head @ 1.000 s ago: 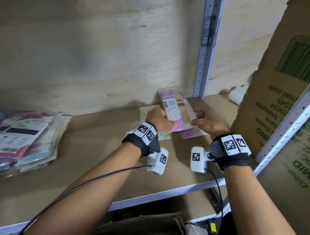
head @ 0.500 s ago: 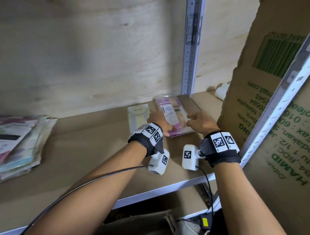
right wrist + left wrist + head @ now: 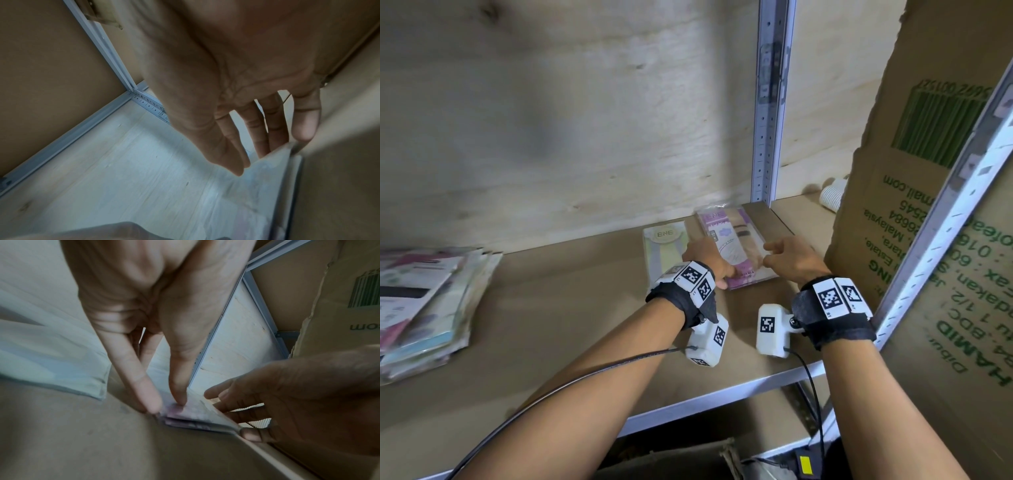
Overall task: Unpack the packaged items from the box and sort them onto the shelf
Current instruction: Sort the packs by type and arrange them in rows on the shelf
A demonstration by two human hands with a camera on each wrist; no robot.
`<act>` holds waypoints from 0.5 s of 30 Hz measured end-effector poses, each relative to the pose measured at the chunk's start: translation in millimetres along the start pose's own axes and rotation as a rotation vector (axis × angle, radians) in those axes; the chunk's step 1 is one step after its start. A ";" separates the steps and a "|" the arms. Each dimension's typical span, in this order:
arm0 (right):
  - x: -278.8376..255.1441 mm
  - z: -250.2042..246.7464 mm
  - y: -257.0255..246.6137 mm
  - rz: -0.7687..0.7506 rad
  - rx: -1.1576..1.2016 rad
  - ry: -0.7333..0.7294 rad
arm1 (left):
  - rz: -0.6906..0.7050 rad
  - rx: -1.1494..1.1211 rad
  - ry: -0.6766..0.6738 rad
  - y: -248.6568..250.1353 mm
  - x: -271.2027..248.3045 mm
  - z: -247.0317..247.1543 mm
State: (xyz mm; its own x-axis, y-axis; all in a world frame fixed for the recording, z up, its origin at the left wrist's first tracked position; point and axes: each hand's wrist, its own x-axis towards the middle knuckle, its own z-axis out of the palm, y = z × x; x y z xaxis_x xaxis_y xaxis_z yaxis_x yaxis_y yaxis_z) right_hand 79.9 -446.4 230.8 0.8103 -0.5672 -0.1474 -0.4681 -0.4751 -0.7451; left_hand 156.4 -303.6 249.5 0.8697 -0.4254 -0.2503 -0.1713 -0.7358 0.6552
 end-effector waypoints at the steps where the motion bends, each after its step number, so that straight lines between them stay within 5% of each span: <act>1: -1.2 -0.5 0.4 0.001 0.001 0.003 | 0.005 -0.008 -0.006 -0.9 -1.5 -1.7; 9: -16.8 -3.2 -7.1 -0.095 0.141 0.141 | 0.073 -0.098 0.153 -45.0 -25.3 -62.0; 15: -58.4 46.0 -58.2 -0.211 0.408 -0.209 | 0.001 -0.358 0.353 -133.9 -58.8 -136.2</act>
State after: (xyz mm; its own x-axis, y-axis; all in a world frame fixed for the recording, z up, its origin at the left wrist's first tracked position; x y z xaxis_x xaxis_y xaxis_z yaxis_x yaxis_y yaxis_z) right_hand 76.0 -354.7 252.8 0.9452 -0.3205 -0.0624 -0.1444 -0.2391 -0.9602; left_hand 191.2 -108.3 273.5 0.9839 -0.1758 -0.0335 -0.0563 -0.4819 0.8744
